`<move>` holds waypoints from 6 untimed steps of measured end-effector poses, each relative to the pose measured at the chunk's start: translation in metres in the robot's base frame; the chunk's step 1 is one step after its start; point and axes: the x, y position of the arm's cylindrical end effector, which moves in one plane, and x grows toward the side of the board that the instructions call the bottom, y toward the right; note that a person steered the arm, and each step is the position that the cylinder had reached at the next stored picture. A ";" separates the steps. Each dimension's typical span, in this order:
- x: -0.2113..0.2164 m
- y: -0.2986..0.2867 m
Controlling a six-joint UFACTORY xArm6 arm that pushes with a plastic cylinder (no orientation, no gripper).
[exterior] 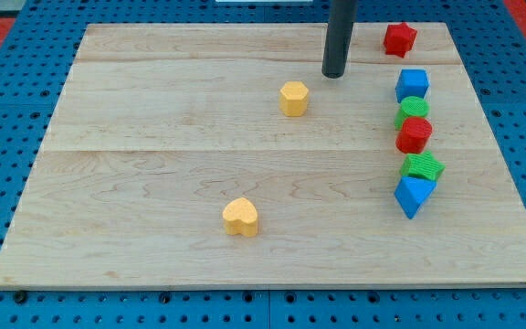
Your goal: Move yellow hexagon above the yellow heart
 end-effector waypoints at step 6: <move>0.133 -0.120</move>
